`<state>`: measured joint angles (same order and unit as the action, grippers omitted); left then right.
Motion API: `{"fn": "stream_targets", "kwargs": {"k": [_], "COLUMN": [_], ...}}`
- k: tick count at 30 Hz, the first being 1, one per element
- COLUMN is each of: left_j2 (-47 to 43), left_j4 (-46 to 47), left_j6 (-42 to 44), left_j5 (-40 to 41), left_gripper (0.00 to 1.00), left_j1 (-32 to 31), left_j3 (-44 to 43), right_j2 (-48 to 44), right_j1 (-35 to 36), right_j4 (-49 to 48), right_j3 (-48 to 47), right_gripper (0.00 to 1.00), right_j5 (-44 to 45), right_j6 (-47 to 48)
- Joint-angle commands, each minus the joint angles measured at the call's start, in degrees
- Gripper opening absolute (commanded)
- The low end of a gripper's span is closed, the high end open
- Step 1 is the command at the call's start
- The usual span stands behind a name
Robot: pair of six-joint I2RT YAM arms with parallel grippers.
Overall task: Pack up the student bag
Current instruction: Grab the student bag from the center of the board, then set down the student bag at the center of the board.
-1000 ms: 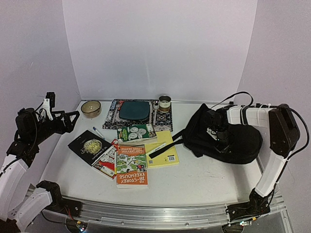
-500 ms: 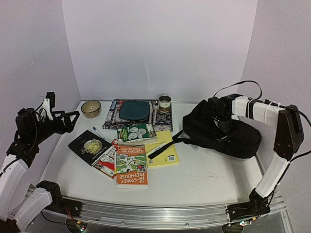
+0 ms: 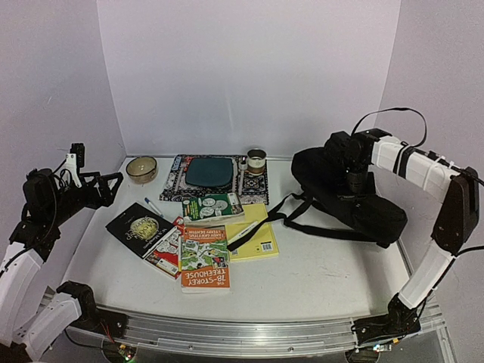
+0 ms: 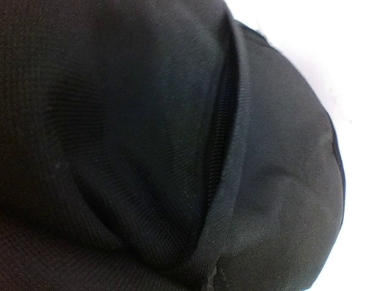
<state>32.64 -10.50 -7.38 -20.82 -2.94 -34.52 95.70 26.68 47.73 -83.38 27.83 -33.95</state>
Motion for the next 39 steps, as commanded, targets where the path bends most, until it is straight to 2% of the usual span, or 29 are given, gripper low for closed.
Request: {"fn": "stream_targets", "kwargs": {"k": [1,10,16,22,27,29,31,34,39], "left_j2": [-0.26,-0.28,0.7,2.21,2.91,3.15,3.35,3.54,3.73], "left_j4": [1.01,1.03,1.01,1.01,1.08,1.01,0.98,0.94,0.94], "left_j6": [0.51,0.26,0.02,-0.01,-0.01,0.06,0.07,0.16,0.17], "left_j5": [-0.01,-0.16,-0.84,-2.55,-3.29,-3.54,-3.75,-4.11,-4.77], "left_gripper": [0.99,0.99,0.99,0.99,0.99,0.99,0.99,0.99,0.99], "left_j1": [0.22,0.22,0.25,0.21,0.24,0.22,0.22,0.22,0.22], "left_j3": [-2.83,-2.83,-2.95,-3.12,-3.18,-3.17,-3.18,-3.18,-3.26], "right_j2": [-4.07,-2.86,-0.07,6.6,14.59,16.48,17.03,16.88,13.07], "right_j1": [-0.3,-0.29,-0.27,-0.3,-0.22,-0.19,-0.17,-0.22,-0.27], "right_j4": [7.25,16.03,19.74,20.59,17.03,12.07,7.1,2.92,2.12], "right_j3": [-6.48,-17.33,-17.44,-16.9,-21.57,-21.86,-21.08,-19.33,-14.0], "right_gripper": [0.0,0.0,0.0,0.0,0.0,0.01,0.1,0.32,0.6], "right_j5": [10.62,21.89,26.67,29.87,19.61,14.75,7.23,-0.89,-7.54], "right_j6": [-11.98,-13.5,-19.37,-25.53,-22.72,-18.39,-12.51,-5.68,5.86]}}
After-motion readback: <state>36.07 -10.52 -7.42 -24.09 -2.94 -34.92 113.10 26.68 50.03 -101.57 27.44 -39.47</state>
